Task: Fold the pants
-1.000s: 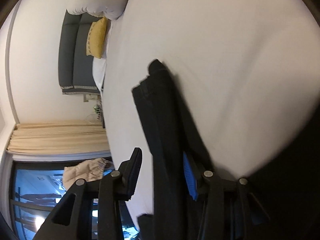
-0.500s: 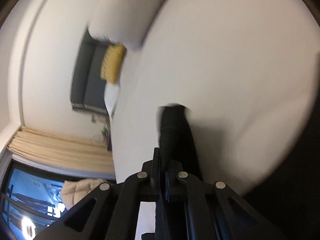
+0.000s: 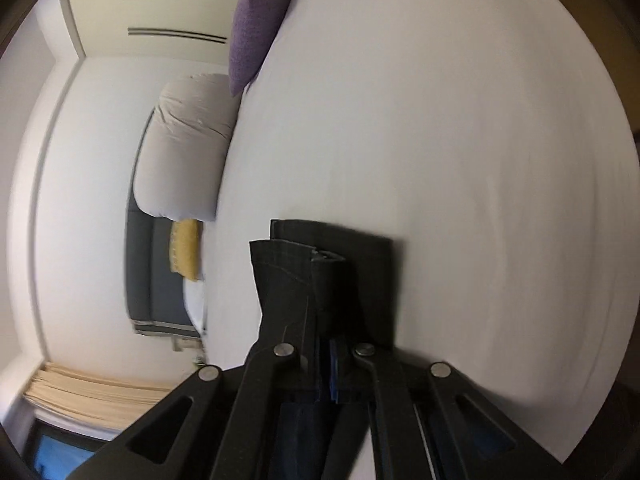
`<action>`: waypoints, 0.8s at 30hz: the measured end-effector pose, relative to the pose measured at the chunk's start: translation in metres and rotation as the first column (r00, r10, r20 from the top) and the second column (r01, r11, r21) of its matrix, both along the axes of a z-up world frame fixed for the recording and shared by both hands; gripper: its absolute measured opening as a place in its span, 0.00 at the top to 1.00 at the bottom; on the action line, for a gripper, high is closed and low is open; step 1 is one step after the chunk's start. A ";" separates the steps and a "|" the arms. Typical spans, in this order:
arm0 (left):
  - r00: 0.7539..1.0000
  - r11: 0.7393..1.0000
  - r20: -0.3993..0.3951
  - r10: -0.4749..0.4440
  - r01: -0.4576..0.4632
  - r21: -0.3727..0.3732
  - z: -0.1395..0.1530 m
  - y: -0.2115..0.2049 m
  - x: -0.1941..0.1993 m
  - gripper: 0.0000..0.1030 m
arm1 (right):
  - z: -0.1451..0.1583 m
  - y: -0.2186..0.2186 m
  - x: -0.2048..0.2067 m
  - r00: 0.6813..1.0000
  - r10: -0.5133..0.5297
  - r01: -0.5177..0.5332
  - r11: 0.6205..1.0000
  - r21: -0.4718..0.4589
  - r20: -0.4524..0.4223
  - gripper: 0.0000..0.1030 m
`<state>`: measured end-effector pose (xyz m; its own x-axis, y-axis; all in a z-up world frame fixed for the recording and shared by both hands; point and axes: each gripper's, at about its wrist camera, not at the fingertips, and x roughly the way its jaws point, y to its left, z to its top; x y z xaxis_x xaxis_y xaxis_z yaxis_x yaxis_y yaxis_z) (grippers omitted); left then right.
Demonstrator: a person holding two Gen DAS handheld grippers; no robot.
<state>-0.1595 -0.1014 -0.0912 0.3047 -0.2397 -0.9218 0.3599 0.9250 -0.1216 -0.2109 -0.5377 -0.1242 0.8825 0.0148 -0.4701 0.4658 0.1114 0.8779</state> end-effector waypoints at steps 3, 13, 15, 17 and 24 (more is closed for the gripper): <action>1.000 1.000 0.001 0.003 -0.003 0.014 0.001 -0.006 0.000 0.86 | 0.002 -0.009 0.006 0.999 0.036 -0.036 0.999 0.026 0.002 0.90; 0.999 0.999 0.003 0.035 -0.035 0.022 0.005 -0.013 -0.004 0.86 | 0.013 -0.018 0.007 0.995 0.022 -0.030 0.997 -0.073 -0.101 0.93; 0.999 0.999 0.003 0.039 -0.039 0.024 0.007 -0.013 -0.004 0.86 | 0.013 -0.019 -0.001 0.995 -0.001 -0.006 0.997 -0.072 -0.101 0.93; 0.999 0.999 0.004 0.033 -0.033 0.022 0.009 -0.014 -0.004 0.86 | 0.017 -0.020 -0.007 0.993 -0.022 0.011 0.995 -0.098 -0.115 0.93; 0.999 1.000 0.026 0.026 -0.025 -0.006 0.009 -0.010 -0.009 0.86 | 0.018 -0.022 -0.001 0.986 -0.016 -0.009 0.989 -0.150 -0.164 0.94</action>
<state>-0.1680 -0.1116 -0.0824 0.3343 -0.2371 -0.9122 0.3393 0.9332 -0.1182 -0.2117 -0.5596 -0.1062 0.7928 -0.0693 -0.6056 0.6030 0.2340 0.7626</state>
